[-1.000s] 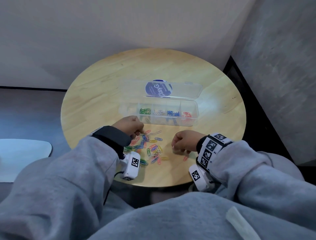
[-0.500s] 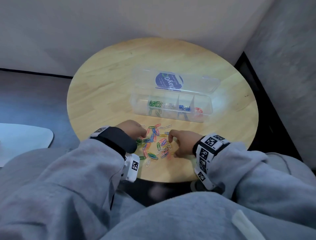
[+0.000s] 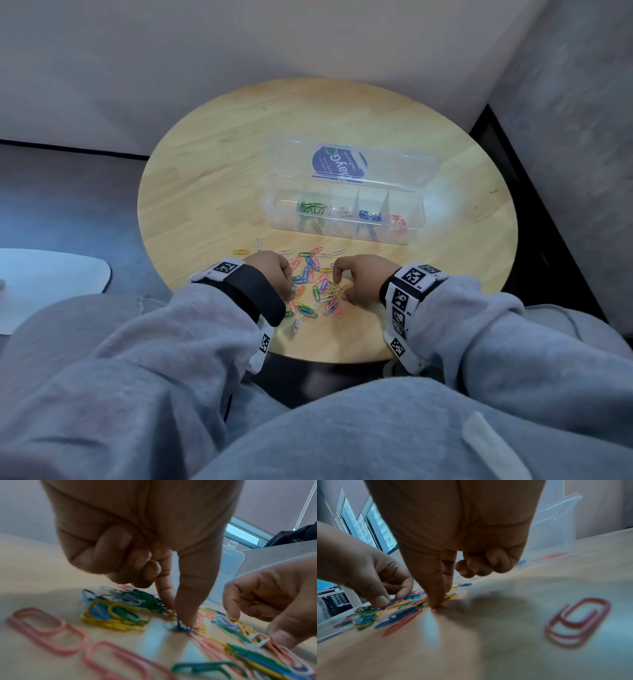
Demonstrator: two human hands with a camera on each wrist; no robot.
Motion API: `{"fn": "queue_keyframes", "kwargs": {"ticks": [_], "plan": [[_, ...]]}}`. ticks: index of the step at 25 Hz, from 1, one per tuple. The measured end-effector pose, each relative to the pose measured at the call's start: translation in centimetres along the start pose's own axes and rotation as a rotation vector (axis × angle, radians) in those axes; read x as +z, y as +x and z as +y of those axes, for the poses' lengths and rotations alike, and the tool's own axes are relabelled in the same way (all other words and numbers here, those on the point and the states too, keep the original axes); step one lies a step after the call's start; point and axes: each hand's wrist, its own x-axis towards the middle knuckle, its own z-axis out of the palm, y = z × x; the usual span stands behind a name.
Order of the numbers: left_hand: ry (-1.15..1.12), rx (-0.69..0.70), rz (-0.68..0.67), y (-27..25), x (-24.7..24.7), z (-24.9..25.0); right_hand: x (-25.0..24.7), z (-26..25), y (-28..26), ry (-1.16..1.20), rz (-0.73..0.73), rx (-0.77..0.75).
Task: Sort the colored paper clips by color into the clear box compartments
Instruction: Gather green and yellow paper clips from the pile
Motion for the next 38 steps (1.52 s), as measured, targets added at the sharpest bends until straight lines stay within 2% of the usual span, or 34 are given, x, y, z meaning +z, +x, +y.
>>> {"fn": "queue_keyframes", "kwargs": {"ticks": [7,14,17,21,24,28,31,35,38], "plan": [[-0.03,-0.018,0.0,0.4,0.1,-0.3,-0.1,-0.5,0.1,0.03,-0.029,0.033],[-0.213,-0.029,-0.044,0.7,-1.0,-0.7,-0.3,0.3,-0.7,-0.016,-0.054,0.128],[-0.359,-0.01,-0.046,0.6,-1.3,-0.7,-0.7,0.2,-1.4,-0.027,-0.083,0.17],[-0.717,0.001,-0.043,0.2,-2.0,-0.2,-1.5,0.5,-1.4,0.019,-0.069,0.178],[-0.889,-0.031,-0.022,-0.4,-3.3,0.6,-2.6,1.3,-0.8,0.407,-0.024,0.17],[-0.987,-0.059,-0.053,-1.3,-4.8,1.1,-3.9,1.3,-0.6,0.92,-0.003,0.107],[-1.153,-0.074,-0.026,-1.3,-5.6,0.7,-4.5,0.6,-0.6,1.118,-0.025,0.077],[-1.402,-0.063,-0.018,-0.9,-6.9,0.0,-5.1,-0.6,0.2,1.4,-0.027,0.22],[-1.481,-0.052,0.017,-0.4,-7.9,0.0,-6.2,-1.7,1.0,1.491,-0.074,0.246]]}}
